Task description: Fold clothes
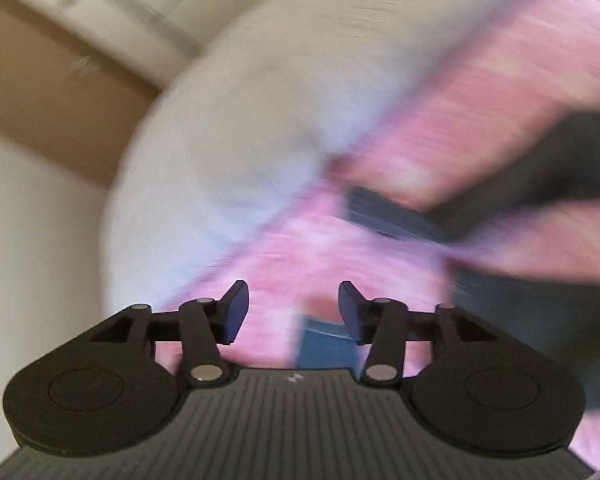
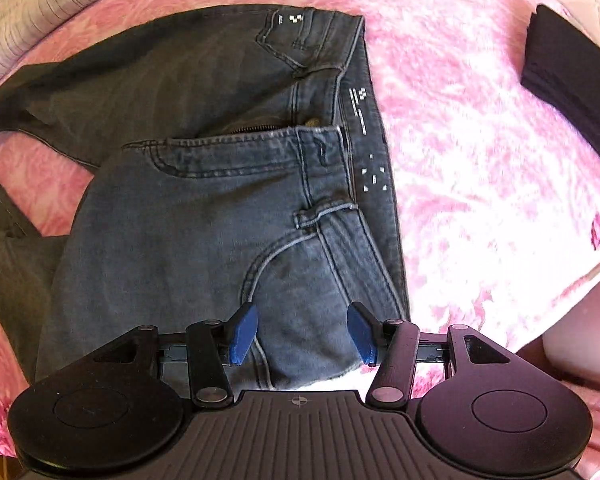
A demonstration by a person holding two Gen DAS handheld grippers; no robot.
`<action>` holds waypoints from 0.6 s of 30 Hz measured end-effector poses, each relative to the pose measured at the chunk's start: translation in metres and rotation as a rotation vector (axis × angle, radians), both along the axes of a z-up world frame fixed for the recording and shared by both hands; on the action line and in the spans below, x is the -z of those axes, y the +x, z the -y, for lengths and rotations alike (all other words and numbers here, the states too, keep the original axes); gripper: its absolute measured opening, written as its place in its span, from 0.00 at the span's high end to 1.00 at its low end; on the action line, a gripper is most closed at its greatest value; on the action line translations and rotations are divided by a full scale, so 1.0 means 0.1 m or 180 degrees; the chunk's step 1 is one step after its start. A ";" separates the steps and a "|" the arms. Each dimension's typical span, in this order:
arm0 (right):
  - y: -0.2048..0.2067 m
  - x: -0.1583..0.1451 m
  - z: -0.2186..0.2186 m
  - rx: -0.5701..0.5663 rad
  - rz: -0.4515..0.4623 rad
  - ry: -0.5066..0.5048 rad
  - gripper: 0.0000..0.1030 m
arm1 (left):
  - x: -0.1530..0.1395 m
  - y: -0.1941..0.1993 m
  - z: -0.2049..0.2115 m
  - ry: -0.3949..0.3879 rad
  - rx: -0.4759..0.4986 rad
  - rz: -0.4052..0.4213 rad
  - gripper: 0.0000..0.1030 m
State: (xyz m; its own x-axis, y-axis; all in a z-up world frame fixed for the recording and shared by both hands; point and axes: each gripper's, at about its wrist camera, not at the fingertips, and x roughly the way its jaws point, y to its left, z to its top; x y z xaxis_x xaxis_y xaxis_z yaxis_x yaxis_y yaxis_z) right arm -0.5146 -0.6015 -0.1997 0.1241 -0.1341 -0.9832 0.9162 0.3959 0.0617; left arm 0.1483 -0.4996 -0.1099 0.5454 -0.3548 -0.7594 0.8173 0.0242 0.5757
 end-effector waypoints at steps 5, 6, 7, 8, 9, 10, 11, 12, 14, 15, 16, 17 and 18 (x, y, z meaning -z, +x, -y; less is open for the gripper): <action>0.09 0.14 -0.13 -0.0074 -0.0041 0.0160 0.48 | 1.09 -1.11 -0.76 0.0764 0.1485 0.0011 0.48; 0.13 0.15 -0.18 -0.0124 -0.0047 0.0154 0.48 | 1.28 -1.26 -0.95 0.0870 0.1869 0.0172 0.45; 0.16 0.15 -0.23 -0.0178 -0.0053 0.0144 0.48 | 1.48 -1.41 -1.15 0.0975 0.2253 0.0334 0.43; 0.20 0.15 -0.27 -0.0232 -0.0060 0.0134 0.47 | 1.67 -1.56 -1.35 0.1078 0.2636 0.0499 0.41; 0.24 0.15 -0.33 -0.0293 -0.0069 0.0109 0.47 | 1.82 -1.63 -1.50 0.1105 0.2919 0.0604 0.40; 0.24 0.15 -0.40 -0.0326 -0.0103 0.0069 0.47 | 1.92 -1.64 -1.59 0.1100 0.3057 0.0657 0.40; 0.24 0.15 -0.46 -0.0352 -0.0143 0.0027 0.47 | 2.02 -1.65 -1.67 0.1093 0.3195 0.0710 0.40; 0.24 0.15 -0.53 -0.0378 -0.0183 -0.0016 0.46 | 2.12 -1.65 -1.75 0.1087 0.3333 0.0763 0.39; 0.18 0.17 -0.62 -0.0225 -0.0255 -0.0063 0.44 | 2.19 -1.60 -1.84 0.0911 0.3517 0.0873 0.31; 0.11 0.18 -0.68 -0.0055 -0.0250 -0.0085 0.42 | 2.18 -1.57 -1.84 0.0906 0.3483 0.0890 0.30; 0.04 0.19 -0.73 0.0136 -0.0235 -0.0106 0.41 | 2.18 -1.54 -1.83 0.0900 0.3448 0.0907 0.44; -0.04 0.19 -0.78 0.0334 -0.0189 -0.0124 0.40 | 2.18 -1.51 -1.82 0.0895 0.3413 0.0924 0.61; -0.13 0.20 -0.83 0.0571 -0.0110 -0.0138 0.38 | 2.17 -1.48 -1.82 0.0889 0.3379 0.0940 0.93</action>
